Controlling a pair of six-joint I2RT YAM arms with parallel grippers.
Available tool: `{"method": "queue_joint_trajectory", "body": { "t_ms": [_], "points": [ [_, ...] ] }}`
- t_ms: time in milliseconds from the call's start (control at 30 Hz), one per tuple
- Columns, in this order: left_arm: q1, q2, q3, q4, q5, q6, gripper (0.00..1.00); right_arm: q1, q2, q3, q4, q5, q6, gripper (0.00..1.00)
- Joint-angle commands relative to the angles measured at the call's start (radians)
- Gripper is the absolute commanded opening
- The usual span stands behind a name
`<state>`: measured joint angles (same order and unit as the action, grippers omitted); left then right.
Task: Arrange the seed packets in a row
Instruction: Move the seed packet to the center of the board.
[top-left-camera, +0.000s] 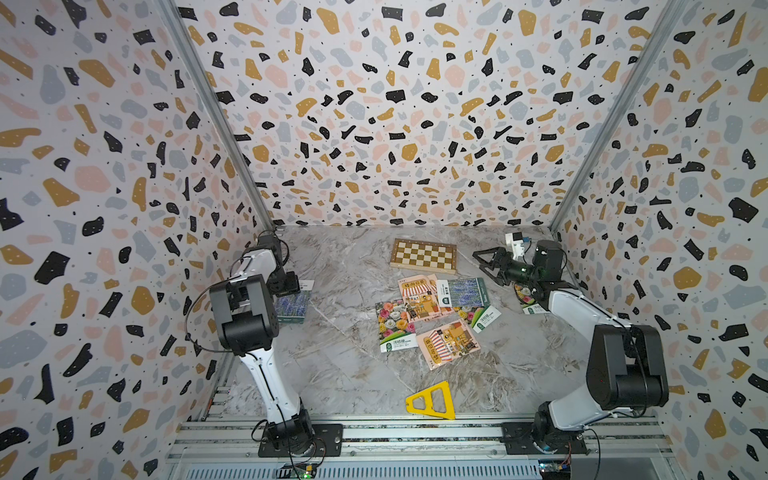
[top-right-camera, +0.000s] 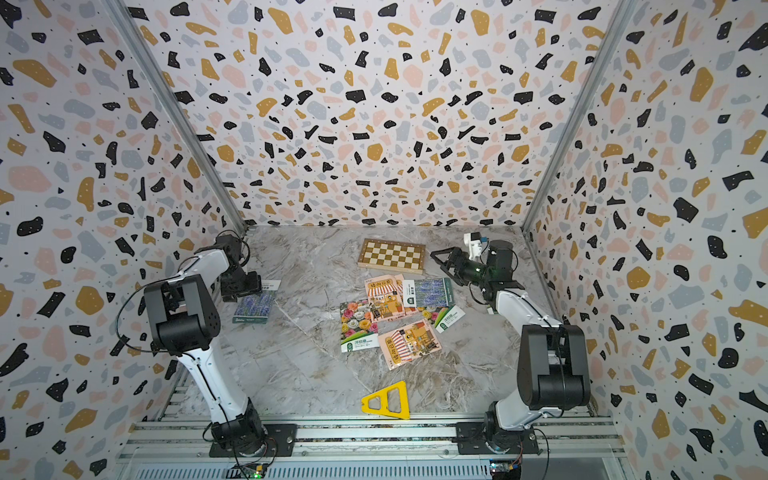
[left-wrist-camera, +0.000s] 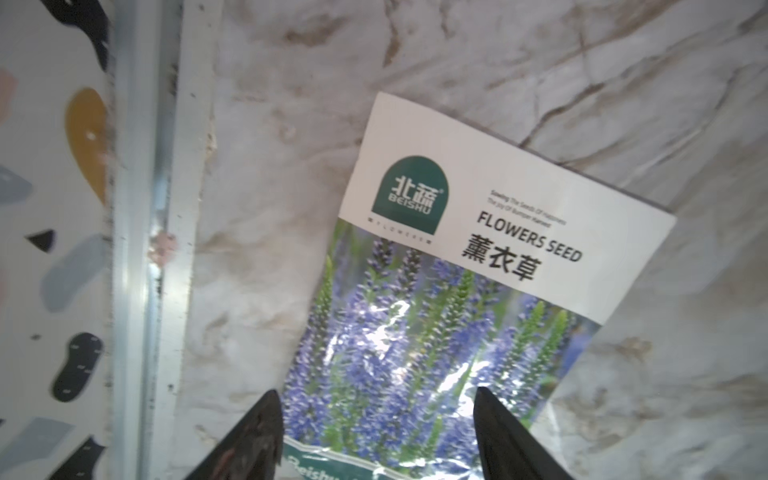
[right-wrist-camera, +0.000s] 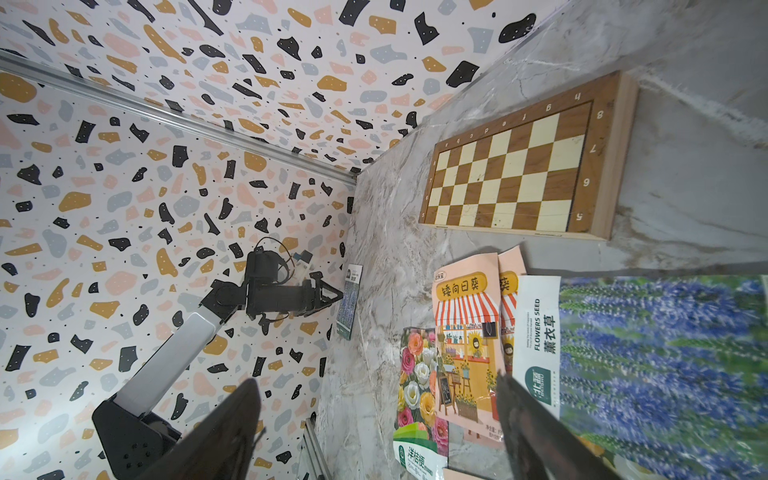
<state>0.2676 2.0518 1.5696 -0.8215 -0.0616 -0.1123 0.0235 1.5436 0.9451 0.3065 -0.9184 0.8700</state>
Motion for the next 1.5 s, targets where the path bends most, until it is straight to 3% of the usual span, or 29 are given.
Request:
{"method": "queue_joint_trajectory", "body": {
  "t_ms": [0, 167, 633, 700, 1233, 1467],
  "points": [
    [-0.001, 0.005, -0.007, -0.024, 0.113, -0.112, 0.66, -0.003, -0.02, -0.013, 0.008, 0.008, -0.013, 0.89],
    [-0.004, 0.029, -0.009, -0.034, 0.115, -0.109, 0.58, -0.002, -0.021, -0.014, 0.006, 0.012, -0.016, 0.89],
    [0.001, 0.096, -0.025, -0.055, 0.009, -0.046, 0.56, -0.001, -0.01, -0.012, 0.005, 0.015, -0.013, 0.89],
    [0.011, 0.104, -0.026, -0.064, 0.002, -0.029, 0.52, -0.002, -0.008, -0.013, 0.003, 0.016, -0.013, 0.89],
    [0.056, 0.098, -0.018, -0.096, -0.093, 0.031, 0.53, -0.001, -0.004, -0.021, 0.019, 0.015, -0.002, 0.89],
    [0.071, 0.078, -0.026, -0.085, -0.065, 0.014, 0.55, -0.002, 0.001, -0.02, 0.018, 0.02, -0.006, 0.89]
  ]
}}
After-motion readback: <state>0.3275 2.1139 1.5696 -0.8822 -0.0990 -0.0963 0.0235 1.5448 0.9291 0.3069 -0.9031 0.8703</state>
